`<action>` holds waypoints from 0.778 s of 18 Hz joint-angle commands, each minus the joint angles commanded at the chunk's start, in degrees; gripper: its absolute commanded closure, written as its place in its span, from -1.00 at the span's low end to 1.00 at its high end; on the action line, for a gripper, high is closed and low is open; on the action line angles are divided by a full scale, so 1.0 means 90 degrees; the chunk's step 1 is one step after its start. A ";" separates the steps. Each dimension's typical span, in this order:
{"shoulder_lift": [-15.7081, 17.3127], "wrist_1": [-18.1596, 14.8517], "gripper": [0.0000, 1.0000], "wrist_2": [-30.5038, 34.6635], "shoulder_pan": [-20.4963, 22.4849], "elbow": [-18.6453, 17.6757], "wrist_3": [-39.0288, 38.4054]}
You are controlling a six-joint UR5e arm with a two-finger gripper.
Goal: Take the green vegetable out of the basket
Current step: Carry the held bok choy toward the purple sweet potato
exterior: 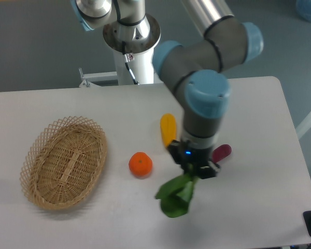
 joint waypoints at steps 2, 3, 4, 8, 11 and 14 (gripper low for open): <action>-0.0078 -0.0039 0.81 0.0108 0.0136 0.0000 0.0661; -0.0098 -0.0068 0.80 0.0128 0.0195 -0.0010 0.0906; -0.0137 -0.0068 0.79 0.0205 0.0244 -0.0058 0.1035; -0.0215 -0.0039 0.78 0.0323 0.0664 -0.0147 0.1639; -0.0244 -0.0010 0.79 0.0333 0.0752 -0.0117 0.1866; -0.0322 0.0000 0.79 0.0314 0.0820 0.0039 0.1914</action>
